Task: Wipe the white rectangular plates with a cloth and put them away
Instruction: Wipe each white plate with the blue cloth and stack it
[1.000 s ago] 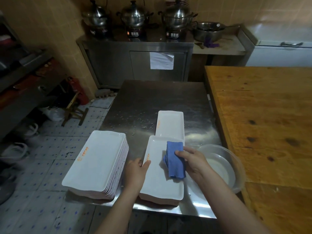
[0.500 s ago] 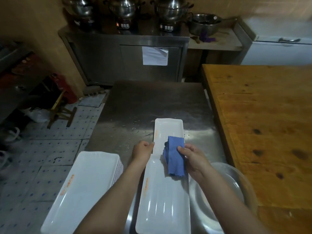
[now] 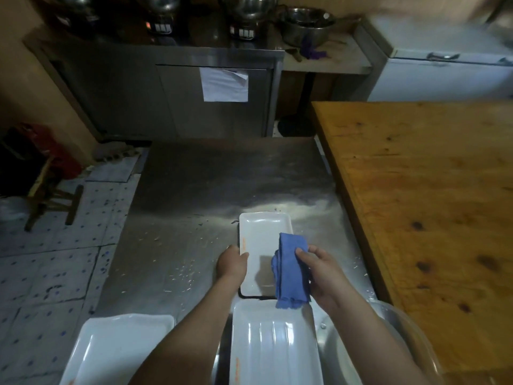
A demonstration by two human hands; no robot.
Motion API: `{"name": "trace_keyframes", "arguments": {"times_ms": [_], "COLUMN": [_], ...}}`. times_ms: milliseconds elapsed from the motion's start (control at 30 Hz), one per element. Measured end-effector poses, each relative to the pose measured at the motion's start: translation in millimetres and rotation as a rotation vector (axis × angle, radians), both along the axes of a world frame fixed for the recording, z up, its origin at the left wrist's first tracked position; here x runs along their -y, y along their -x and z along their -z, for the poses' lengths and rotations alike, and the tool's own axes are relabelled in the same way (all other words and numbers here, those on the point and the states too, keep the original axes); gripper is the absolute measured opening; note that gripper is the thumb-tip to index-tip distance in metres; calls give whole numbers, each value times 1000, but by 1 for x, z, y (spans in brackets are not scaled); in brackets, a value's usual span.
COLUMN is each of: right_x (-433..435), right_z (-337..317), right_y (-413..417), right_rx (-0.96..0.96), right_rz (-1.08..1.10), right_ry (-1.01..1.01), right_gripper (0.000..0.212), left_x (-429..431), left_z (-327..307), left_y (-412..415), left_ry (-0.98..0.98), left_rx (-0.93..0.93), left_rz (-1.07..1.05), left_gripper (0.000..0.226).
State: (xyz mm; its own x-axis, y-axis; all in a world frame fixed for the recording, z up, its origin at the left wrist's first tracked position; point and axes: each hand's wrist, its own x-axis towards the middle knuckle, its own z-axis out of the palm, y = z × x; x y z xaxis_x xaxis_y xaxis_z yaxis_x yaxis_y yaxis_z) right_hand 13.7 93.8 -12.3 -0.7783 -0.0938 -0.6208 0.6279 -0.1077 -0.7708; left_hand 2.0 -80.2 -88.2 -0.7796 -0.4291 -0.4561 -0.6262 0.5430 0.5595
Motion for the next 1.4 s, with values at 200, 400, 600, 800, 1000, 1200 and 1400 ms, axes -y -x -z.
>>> {"name": "trace_keyframes", "arguments": {"times_ms": [200,400,600,800,1000,1200,1400], "right_x": [-1,-18,-30,-20,11,-5,-33], "right_z": [0,-15,-44,-79,-93,-80,-82], "right_y": [5,4,-4,-19,-43,-77,-110], "right_rx": [-11,-87,-157,-216,-265,-922,-1072], "right_rz": [127,159,158,68,-165,-374,-776], "right_ry": [3,-32,0,212,119,-909,-1133], "right_gripper": [11,5,7,5,14,41,49], "left_x": [-4,0,6,-4,-31,-54,-89], "left_z": [-9,-26,-58,-95,-121,-141,-156], "left_y": [3,0,-4,-30,-63,-113,-149], "left_ry": [-90,-246,-337,-524,-803,-935,-977], "left_rx": [-90,-191,-315,-330,-304,-367,-418], "left_rz": [-81,-220,-324,-298,-360,-429,-488], "left_gripper": [16,14,18,28,31,34,32]}}
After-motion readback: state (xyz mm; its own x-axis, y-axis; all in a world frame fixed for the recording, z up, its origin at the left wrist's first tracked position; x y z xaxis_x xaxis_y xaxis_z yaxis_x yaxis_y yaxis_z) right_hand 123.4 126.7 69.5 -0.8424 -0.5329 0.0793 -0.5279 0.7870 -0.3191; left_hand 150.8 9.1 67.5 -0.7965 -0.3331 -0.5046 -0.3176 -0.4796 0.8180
